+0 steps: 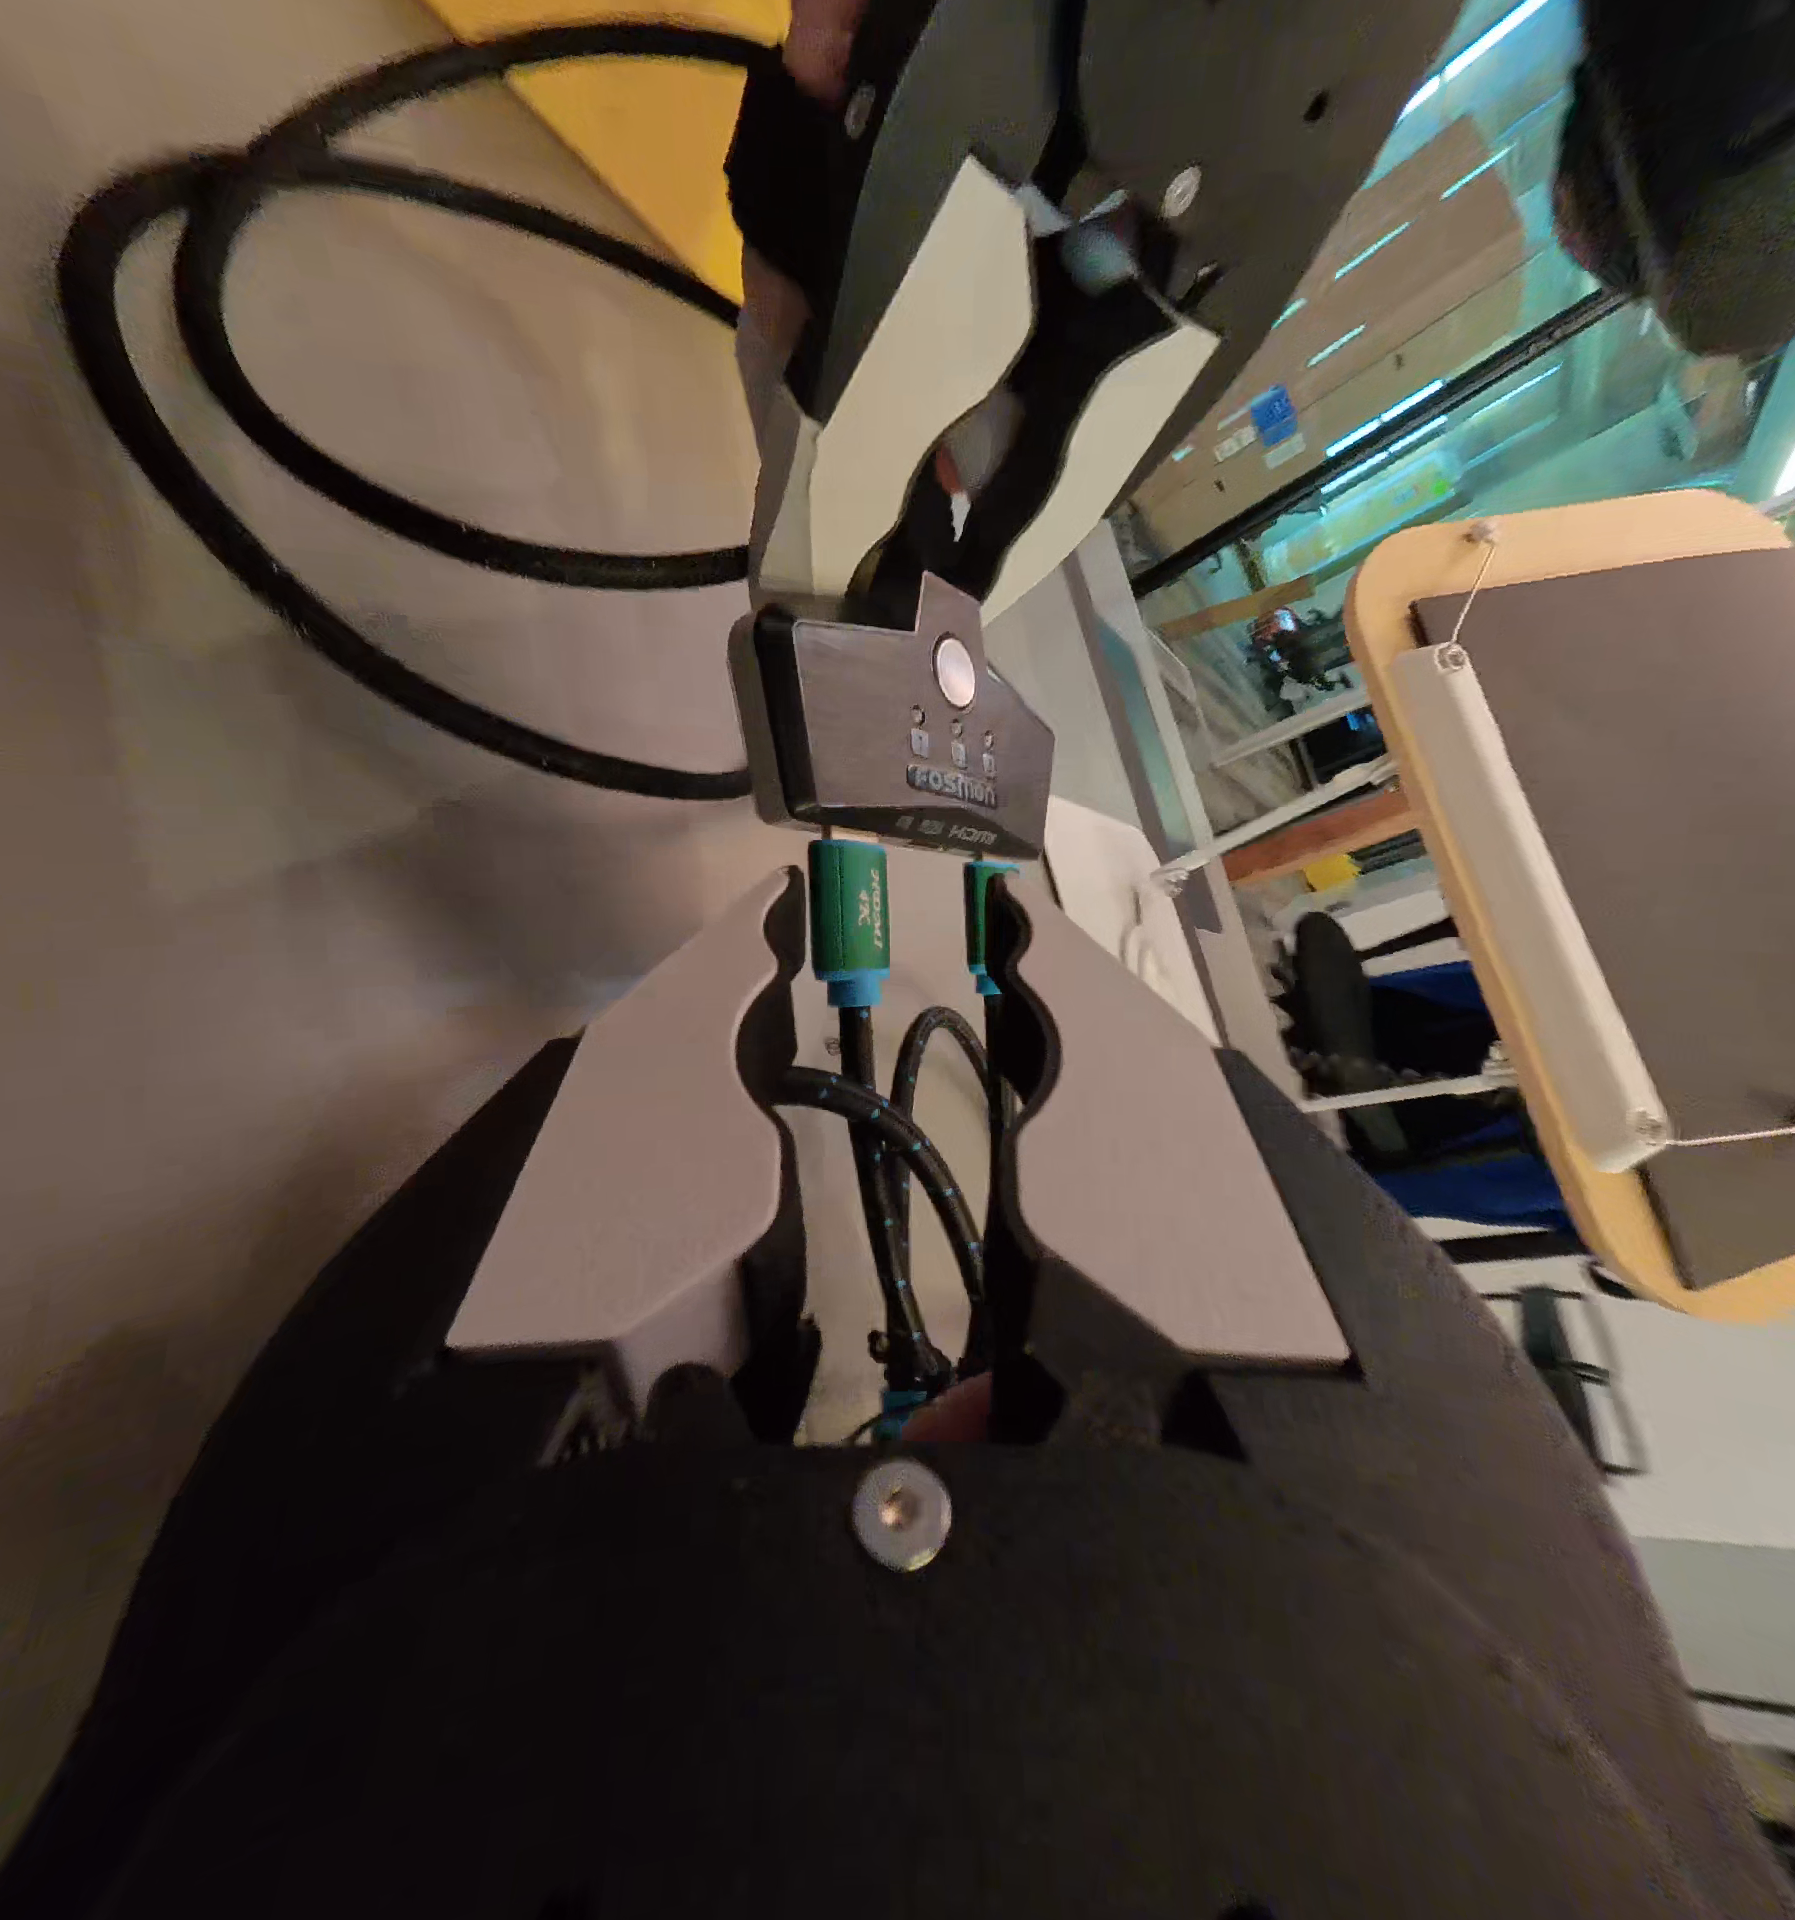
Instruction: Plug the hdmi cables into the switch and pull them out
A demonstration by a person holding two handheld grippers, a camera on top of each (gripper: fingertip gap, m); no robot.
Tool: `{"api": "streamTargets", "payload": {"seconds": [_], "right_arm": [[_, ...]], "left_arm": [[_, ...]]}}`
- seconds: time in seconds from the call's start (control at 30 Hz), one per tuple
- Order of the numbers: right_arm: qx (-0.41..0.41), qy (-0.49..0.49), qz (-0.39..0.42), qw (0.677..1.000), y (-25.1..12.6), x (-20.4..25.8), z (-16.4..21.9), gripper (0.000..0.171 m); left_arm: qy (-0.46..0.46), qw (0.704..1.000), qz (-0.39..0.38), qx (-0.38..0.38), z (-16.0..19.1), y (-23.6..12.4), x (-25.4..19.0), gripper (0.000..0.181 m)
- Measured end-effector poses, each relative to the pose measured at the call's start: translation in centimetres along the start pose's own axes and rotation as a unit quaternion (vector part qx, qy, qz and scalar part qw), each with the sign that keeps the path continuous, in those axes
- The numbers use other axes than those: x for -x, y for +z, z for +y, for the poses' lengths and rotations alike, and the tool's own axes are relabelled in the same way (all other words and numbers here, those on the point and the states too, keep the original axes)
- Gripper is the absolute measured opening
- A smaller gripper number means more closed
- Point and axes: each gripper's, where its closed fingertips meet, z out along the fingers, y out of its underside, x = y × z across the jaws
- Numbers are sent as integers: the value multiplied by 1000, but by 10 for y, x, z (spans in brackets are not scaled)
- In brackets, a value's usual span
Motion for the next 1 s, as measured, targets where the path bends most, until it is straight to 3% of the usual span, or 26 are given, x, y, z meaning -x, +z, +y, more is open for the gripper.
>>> {"api": "streamTargets", "payload": {"seconds": [0.1,0.2,0.33,0.6,0.83,0.87,0.93,1.0], "right_arm": [[-44,112,-51,991,-5,-3,-9,32],[-51,232,-142,961,-8,1,-7,31],[-29,243,-154,957,-4,-3,5,34],[-62,242,-219,943,3,16,9,44],[-59,284,-233,928,21,11,9,42],[-64,295,-247,921,23,15,9,41],[-76,287,-257,920,25,19,8,20],[-84,280,-255,922,25,17,6,20]], "left_arm": [[-18,999,28,-25,0,-4,1,39],[-14,998,31,-59,-4,-10,0,38],[-20,995,5,-95,-10,-16,0,38],[-36,991,-11,-131,-4,-14,-1,36],[-50,986,-26,-154,-1,-15,4,36],[-54,986,-25,-155,1,-13,4,36],[-56,986,-22,-157,5,-9,2,35],[-67,982,-18,-173,5,-9,0,35]]}}
